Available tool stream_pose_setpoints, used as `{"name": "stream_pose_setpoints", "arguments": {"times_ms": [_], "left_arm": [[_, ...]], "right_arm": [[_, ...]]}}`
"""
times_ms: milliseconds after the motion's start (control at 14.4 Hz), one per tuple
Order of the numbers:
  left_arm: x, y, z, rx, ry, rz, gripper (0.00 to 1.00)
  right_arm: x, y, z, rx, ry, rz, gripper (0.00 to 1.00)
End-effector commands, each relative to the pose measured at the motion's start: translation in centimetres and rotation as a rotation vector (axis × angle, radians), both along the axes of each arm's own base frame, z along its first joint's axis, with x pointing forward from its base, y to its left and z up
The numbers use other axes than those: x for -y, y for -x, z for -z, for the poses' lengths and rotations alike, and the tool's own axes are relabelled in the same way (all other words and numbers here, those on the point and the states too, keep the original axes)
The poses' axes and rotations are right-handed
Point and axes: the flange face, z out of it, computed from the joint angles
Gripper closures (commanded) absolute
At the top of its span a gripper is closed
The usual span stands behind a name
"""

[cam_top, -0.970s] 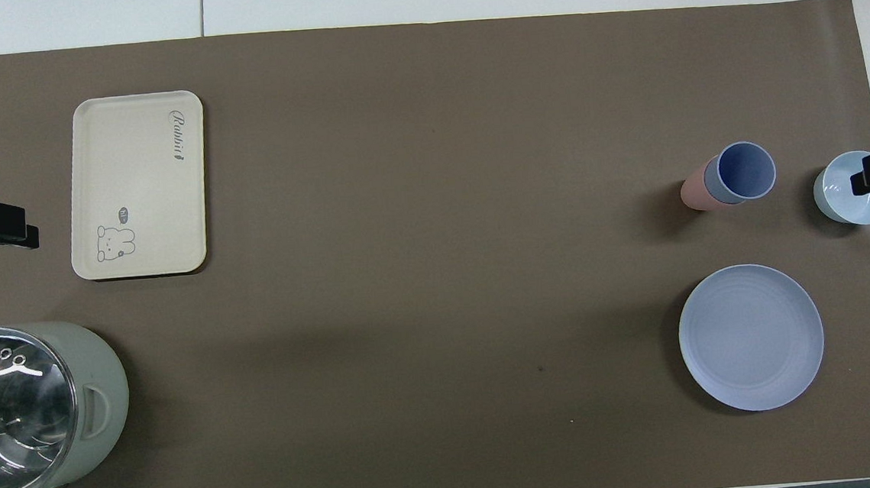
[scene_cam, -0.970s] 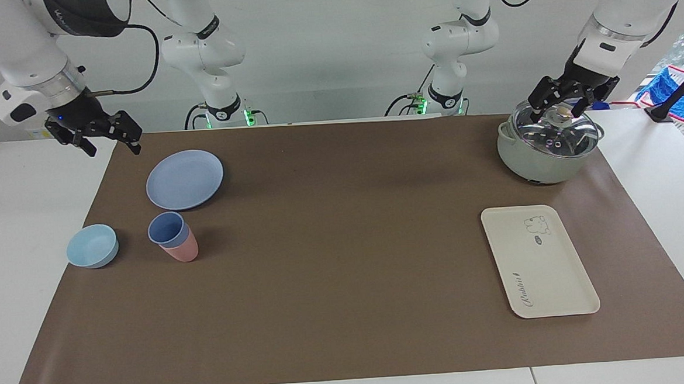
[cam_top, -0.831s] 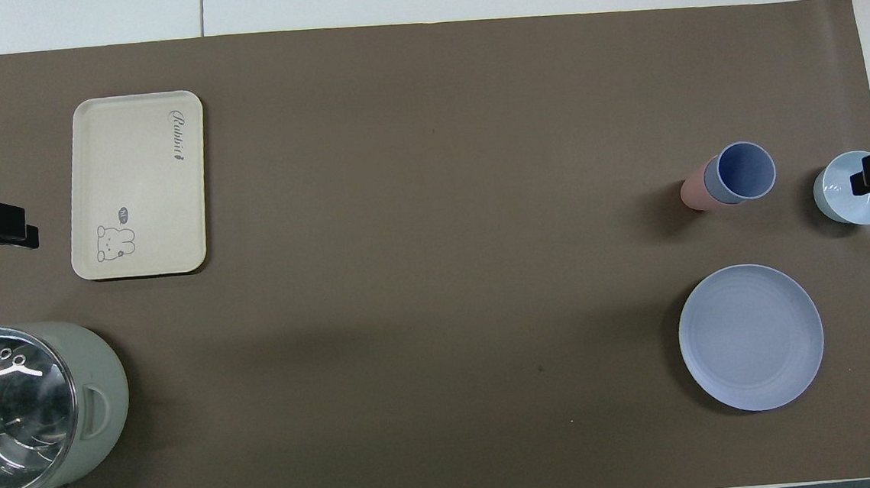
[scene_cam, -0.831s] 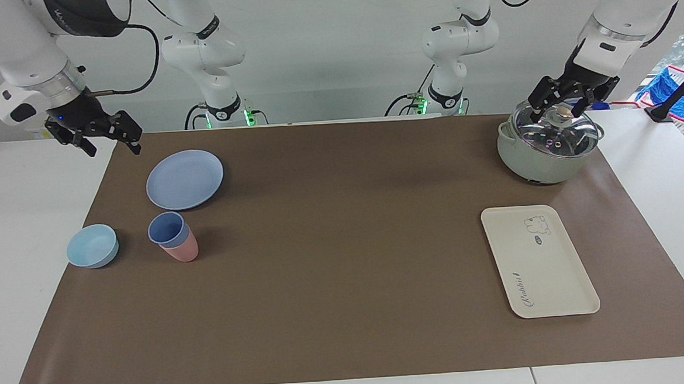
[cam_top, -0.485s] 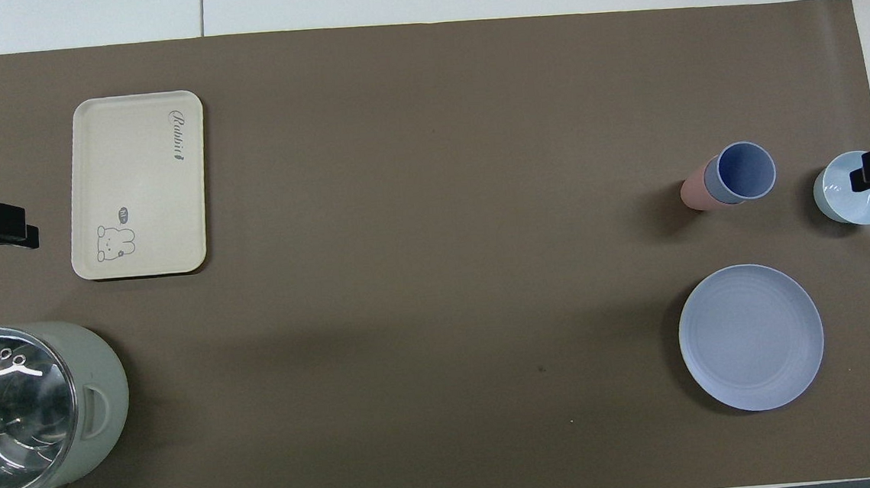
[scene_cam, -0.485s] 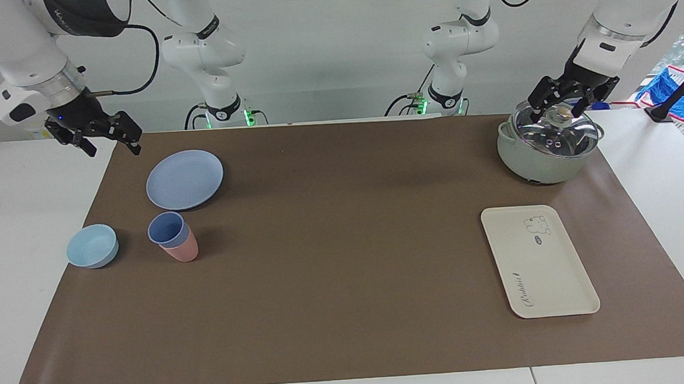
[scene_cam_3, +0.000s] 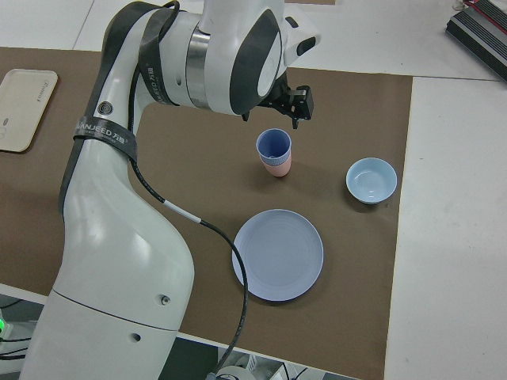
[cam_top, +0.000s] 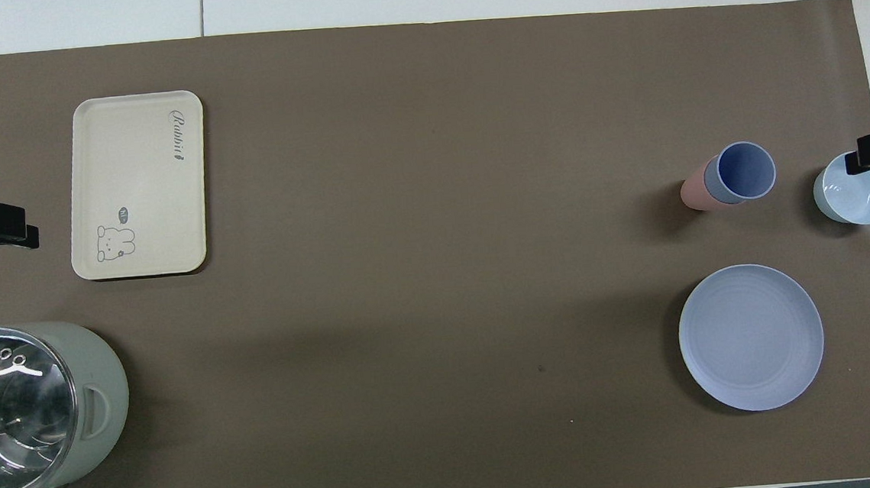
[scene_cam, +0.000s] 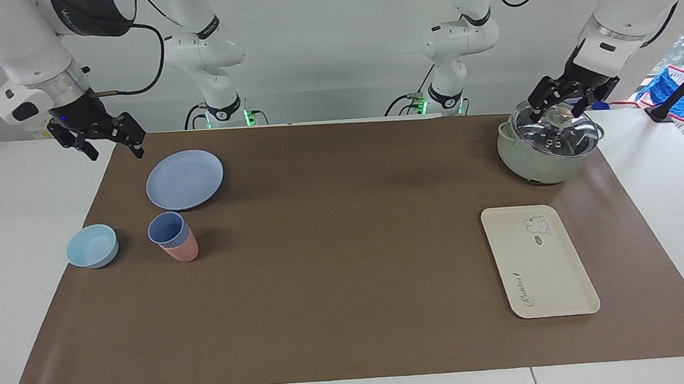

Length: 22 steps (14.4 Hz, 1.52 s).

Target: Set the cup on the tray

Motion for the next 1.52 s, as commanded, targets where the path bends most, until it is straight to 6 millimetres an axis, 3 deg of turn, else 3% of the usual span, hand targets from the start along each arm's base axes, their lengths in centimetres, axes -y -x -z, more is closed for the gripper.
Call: {"name": "stream_pose_setpoints", "arguments": {"times_ms": [0, 69, 139, 208, 346, 416, 554, 623, 831, 900, 1316, 1455], "left_arm": [[-0.3, 0.8, -0.1, 0.005, -0.008, -0.013, 0.0], [-0.3, 0.8, 0.0, 0.003, -0.008, -0.013, 0.0], [-0.3, 0.8, -0.1, 0.005, -0.008, -0.013, 0.0], [-0.3, 0.8, 0.0, 0.003, -0.008, -0.013, 0.0], [-0.3, 0.8, 0.0, 0.003, -0.008, -0.013, 0.0], [-0.3, 0.8, 0.0, 0.003, -0.008, -0.013, 0.0], [-0.3, 0.8, 0.0, 0.003, -0.008, -0.013, 0.0], [-0.3, 0.8, 0.0, 0.002, -0.008, -0.013, 0.0], [-0.3, 0.9, -0.4, 0.011, -0.009, -0.013, 0.0], [-0.3, 1.0, -0.4, 0.011, -0.009, -0.013, 0.0], [-0.1, 2.4, -2.5, 0.05, -0.013, -0.013, 0.0], [-0.1, 3.0, -3.4, 0.067, -0.014, -0.013, 0.0]], "right_arm": [[0.4, -1.2, 0.5, 0.037, -0.004, 0.027, 0.0], [0.3, -2.8, 0.6, 0.025, -0.007, 0.036, 0.0], [0.6, -5.6, 2.1, -0.05, -0.002, 0.045, 0.0], [0.8, -8.4, 1.9, -0.069, 0.003, 0.06, 0.0], [1.7, -12.1, 3.0, -0.063, -0.01, 0.105, 0.0], [1.9, -13.5, 4.9, -0.074, -0.01, 0.115, 0.0], [4.5, -15.2, 8.2, -0.069, -0.057, 0.165, 0.0], [6.0, -16.0, 11.0, -0.088, -0.1, 0.195, 0.0], [8.7, -17.2, 16.8, -0.149, -0.175, 0.327, 0.0], [9.2, -17.1, 17.6, -0.169, -0.203, 0.37, 0.0], [8.2, -16.4, 21.8, -0.328, -0.3, 0.68, 0.0], [8.0, -15.3, 24.4, -0.411, -0.341, 0.729, 0.0]]}}
